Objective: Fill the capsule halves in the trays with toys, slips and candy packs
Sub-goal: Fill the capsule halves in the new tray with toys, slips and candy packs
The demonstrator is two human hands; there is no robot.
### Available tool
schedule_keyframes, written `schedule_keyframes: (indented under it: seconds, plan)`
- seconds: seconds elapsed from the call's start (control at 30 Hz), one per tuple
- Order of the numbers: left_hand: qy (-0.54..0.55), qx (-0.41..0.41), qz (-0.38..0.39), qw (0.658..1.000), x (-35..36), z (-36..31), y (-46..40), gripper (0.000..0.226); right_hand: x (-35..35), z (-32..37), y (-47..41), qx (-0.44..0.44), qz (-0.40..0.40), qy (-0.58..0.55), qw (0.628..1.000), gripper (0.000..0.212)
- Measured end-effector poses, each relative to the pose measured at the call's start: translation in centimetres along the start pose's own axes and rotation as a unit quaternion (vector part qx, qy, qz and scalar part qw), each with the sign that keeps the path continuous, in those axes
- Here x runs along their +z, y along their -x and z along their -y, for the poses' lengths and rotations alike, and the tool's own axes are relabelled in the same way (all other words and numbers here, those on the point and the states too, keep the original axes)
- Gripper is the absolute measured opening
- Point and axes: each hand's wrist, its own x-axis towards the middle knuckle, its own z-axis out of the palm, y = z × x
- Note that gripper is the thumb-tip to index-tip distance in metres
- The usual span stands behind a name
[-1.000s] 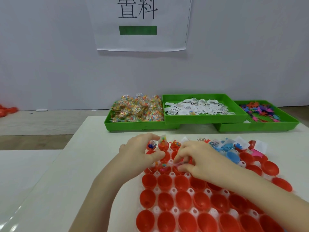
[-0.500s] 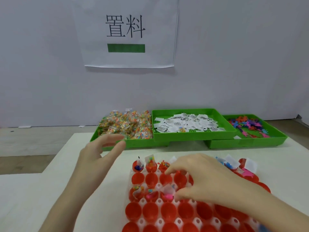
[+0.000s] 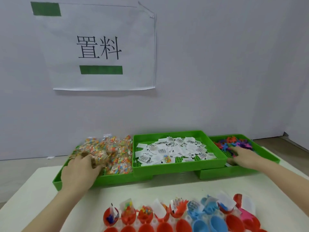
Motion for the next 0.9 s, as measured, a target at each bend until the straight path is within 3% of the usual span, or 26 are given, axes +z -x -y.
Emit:
schedule_keyframes:
  seconds: [0.2, 0.33, 0.6, 0.7, 0.77, 0.9]
  plan:
    - [-0.005, -0.002, -0.061, 0.998, -0.4, -1.0, 0.4, 0.031, 0.1, 0.4, -0.4, 0.025, -0.080, -0.156, 0.984, 0.037]
    - [-0.045, -0.001, -0.063, 0.997, -1.0, -1.1, 0.6, 0.028, 0.2, 0.1, -0.2, 0.040, -0.133, -0.195, 0.971, 0.042]
    - [-0.007, -0.018, -0.063, 0.998, -1.7, -1.5, 1.2, 0.019, -0.7, 0.0, 0.5, 0.055, -0.193, -0.208, 0.957, 0.044]
    - [0.061, -0.020, -0.087, 0.994, -1.6, -1.1, 1.5, 0.025, -0.9, 0.1, 0.6, 0.083, -0.198, -0.252, 0.944, 0.032]
    - [0.163, -0.008, -0.105, 0.981, -1.5, -0.9, 1.7, 0.031, -1.2, 0.4, 0.6, 0.093, -0.185, -0.283, 0.937, 0.031]
    - [0.381, -0.054, -0.124, 0.915, -1.6, -0.5, 2.5, 0.035, -1.8, 2.8, 1.0, 0.029, -0.192, -0.297, 0.935, 0.035]
